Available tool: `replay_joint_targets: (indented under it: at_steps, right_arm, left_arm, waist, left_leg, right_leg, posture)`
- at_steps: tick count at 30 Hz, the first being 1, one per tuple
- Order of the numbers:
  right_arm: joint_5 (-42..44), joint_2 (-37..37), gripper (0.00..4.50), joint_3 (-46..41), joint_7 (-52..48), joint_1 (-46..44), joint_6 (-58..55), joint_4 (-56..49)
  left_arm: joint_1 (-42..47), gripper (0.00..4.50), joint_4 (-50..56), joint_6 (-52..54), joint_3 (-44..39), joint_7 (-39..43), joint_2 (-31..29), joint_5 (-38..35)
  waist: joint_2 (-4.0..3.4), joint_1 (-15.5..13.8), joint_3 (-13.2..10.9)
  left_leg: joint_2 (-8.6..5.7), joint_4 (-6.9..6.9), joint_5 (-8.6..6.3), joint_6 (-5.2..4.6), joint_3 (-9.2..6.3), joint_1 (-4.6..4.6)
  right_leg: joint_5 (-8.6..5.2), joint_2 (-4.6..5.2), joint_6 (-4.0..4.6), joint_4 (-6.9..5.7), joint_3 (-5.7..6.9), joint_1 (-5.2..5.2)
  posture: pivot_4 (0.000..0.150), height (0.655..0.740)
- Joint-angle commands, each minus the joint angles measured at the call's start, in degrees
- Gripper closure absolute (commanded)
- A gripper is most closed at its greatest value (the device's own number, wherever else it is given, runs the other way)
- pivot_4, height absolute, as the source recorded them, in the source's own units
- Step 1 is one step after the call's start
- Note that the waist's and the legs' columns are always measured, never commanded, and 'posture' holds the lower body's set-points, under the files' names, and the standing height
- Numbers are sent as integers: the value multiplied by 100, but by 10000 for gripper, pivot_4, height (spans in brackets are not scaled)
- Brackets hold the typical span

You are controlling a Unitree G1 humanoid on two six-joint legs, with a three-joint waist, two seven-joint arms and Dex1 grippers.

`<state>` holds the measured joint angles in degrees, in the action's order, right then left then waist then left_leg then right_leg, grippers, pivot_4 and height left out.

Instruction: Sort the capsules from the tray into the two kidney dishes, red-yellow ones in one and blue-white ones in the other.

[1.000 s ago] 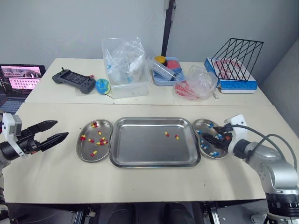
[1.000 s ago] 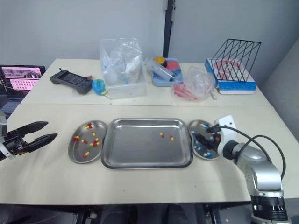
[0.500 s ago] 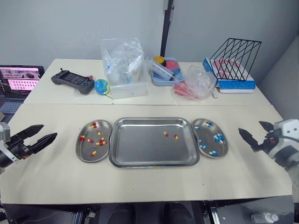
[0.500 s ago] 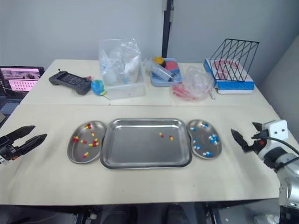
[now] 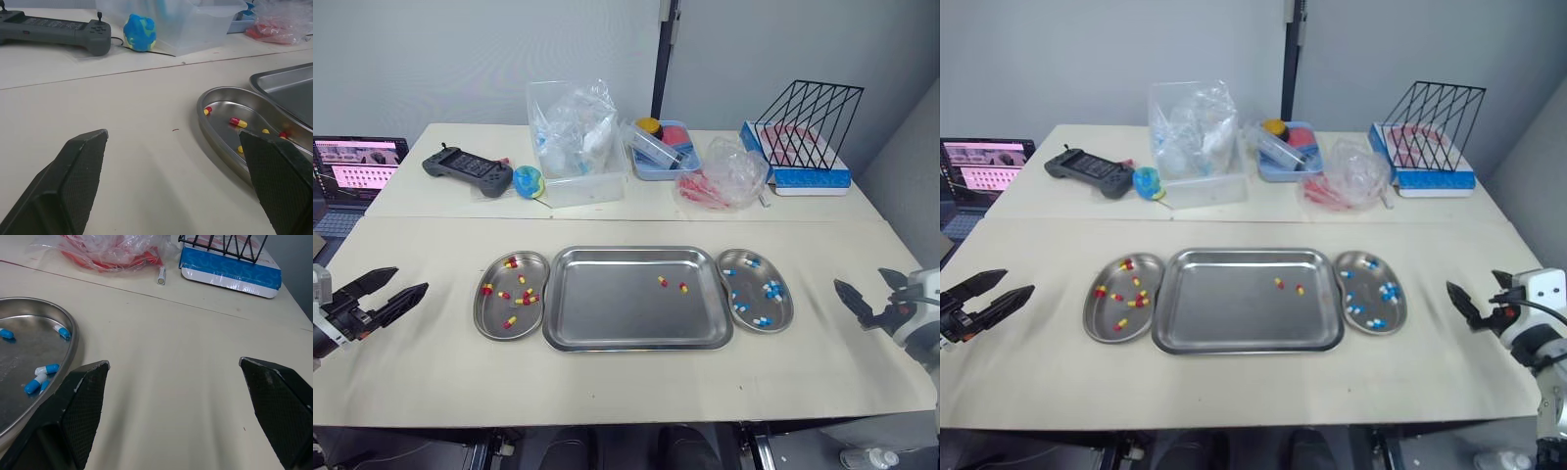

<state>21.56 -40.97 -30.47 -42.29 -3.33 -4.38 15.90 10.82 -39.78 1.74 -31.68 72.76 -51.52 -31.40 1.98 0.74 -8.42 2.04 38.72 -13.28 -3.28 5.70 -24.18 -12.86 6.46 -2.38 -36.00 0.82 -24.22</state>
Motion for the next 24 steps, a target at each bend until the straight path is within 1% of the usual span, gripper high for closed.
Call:
replay_joint_targets:
  at_steps: [1,8,11,14,16,20,24]
  right_arm:
    - [106,-80,149,-105,16,-70,44,-115]
    - [81,-137,149,-10,38,-81,-145,-248]
    - [123,-141,149,-7,54,-105,-316,-277]
    - [157,-101,149,-12,58,-78,-414,-469]
    - [343,-82,149,17,-68,70,-705,-905]
    - [1463,-94,149,-221,-156,407,-2100,-2076]
    - [1745,-171,149,-275,-127,735,-2568,-2777]
  left_arm:
    - [31,0,41,-32,-82,68,-106,-10]
    - [305,0,203,317,-15,171,-174,-95]
    - [516,0,348,713,127,195,-126,-136]
    - [465,0,776,847,448,379,-41,-12]
    - [664,0,1266,991,822,366,66,34]
    - [1478,0,2404,1972,1751,48,390,-26]
    - [1866,0,2982,2277,2453,57,661,152]
  waist:
    - [0,-1,0]
    - [0,-7,0]
    - [0,-15,0]
    - [-1,-5,0]
    - [-2,-6,0]
    - [-2,-113,-1]
    - [-5,-138,2]
  left_leg:
    - [0,0,0,0,0,0]
    - [-1,0,0,0,-1,0]
    - [-2,1,0,0,-3,-1]
    - [-4,1,0,0,0,-1]
    - [-3,0,0,0,1,-1]
    - [-4,11,1,0,-12,-5]
    - [-13,19,-3,-9,-8,-9]
  right_leg:
    - [0,1,0,0,0,0]
    - [0,2,0,0,1,0]
    - [0,1,0,0,2,2]
    - [0,1,-1,-1,0,3]
    - [0,-1,-1,-2,-1,1]
    - [4,-5,-5,-6,3,8]
    - [11,-7,-19,-1,-10,12]
  posture:
    - [1500,7400]
    - [1500,7400]
    - [1500,7400]
    - [1500,7400]
    - [1500,7400]
    - [1500,7400]
    - [1500,7400]
